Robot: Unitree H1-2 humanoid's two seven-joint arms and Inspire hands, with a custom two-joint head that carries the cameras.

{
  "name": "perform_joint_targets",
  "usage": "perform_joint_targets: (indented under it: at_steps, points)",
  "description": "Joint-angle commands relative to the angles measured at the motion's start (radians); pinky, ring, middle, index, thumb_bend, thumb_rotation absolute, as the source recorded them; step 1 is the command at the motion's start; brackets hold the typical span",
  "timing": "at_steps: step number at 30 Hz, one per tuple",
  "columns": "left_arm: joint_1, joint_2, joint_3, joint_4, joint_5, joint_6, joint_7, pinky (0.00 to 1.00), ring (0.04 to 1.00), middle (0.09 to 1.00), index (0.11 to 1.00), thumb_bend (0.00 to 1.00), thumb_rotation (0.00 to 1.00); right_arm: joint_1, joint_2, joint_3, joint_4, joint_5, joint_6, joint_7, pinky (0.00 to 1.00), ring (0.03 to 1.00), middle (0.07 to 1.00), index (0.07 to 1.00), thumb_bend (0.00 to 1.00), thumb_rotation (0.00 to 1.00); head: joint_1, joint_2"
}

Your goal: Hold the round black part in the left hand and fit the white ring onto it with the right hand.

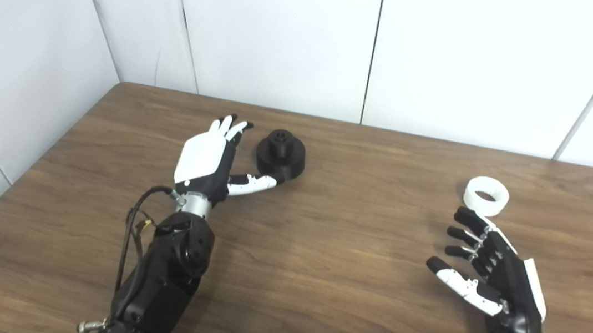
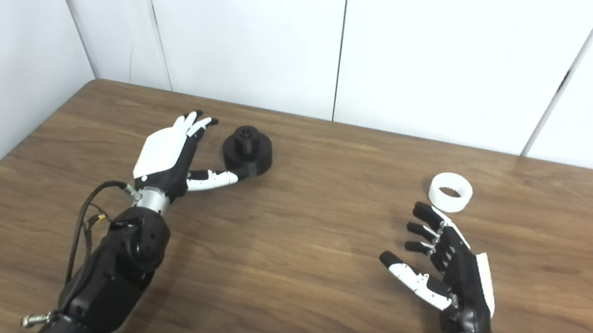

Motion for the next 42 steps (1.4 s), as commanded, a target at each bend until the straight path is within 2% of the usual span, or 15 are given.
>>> perform_joint_targets:
  at_steps: [1,5,13,18,22,29,35,42]
  points:
    - [-0.072,0.027,-0.007,0.017,0.018,0.003,0.014,0.95,1.000,1.000,0.903,1.00,0.69,-0.020,-0.001,-0.004,-0.015,0.008,-0.024,0.005,0.64,0.763,0.824,0.792,0.70,0.17,0.000,0.001]
    - [-0.098,0.035,-0.024,0.054,0.013,0.020,-0.002,0.99,1.000,1.000,0.909,1.00,0.70,-0.018,-0.001,-0.007,-0.013,0.012,-0.027,0.005,0.65,0.768,0.826,0.793,0.71,0.17,-0.002,0.001]
    - [-0.144,0.041,-0.051,0.146,0.008,0.036,0.006,1.00,1.000,1.000,0.907,1.00,0.67,-0.010,0.001,-0.007,-0.024,0.014,-0.024,0.005,0.64,0.759,0.825,0.795,0.70,0.16,-0.006,0.002]
    - [-0.172,0.044,-0.060,0.220,-0.013,0.022,0.022,0.96,1.000,1.000,0.905,1.00,0.67,-0.007,0.004,-0.007,-0.028,0.019,-0.020,0.006,0.65,0.761,0.828,0.797,0.70,0.15,-0.010,0.004]
    - [-0.186,0.040,-0.066,0.254,-0.034,0.011,0.035,0.97,1.000,1.000,0.906,1.00,0.68,-0.006,0.003,-0.005,-0.027,0.021,-0.024,0.008,0.65,0.760,0.829,0.802,0.69,0.15,-0.014,0.003]
    - [-0.202,0.040,-0.082,0.292,-0.056,-0.002,0.056,0.95,1.000,1.000,0.901,1.00,0.68,-0.006,0.005,-0.005,-0.021,0.020,-0.035,0.006,0.65,0.754,0.827,0.796,0.69,0.14,-0.018,0.003]
    - [-0.216,0.043,-0.089,0.312,-0.068,-0.010,0.060,0.98,1.000,1.000,0.903,1.00,0.69,-0.004,0.009,-0.002,-0.023,0.009,-0.038,0.000,0.64,0.750,0.823,0.796,0.69,0.15,-0.019,0.003]
    - [-0.232,0.045,-0.107,0.332,-0.073,-0.012,0.068,0.96,1.000,1.000,0.894,1.00,0.68,-0.003,0.011,-0.003,-0.019,0.017,-0.038,0.003,0.65,0.757,0.827,0.795,0.70,0.15,-0.023,0.004]
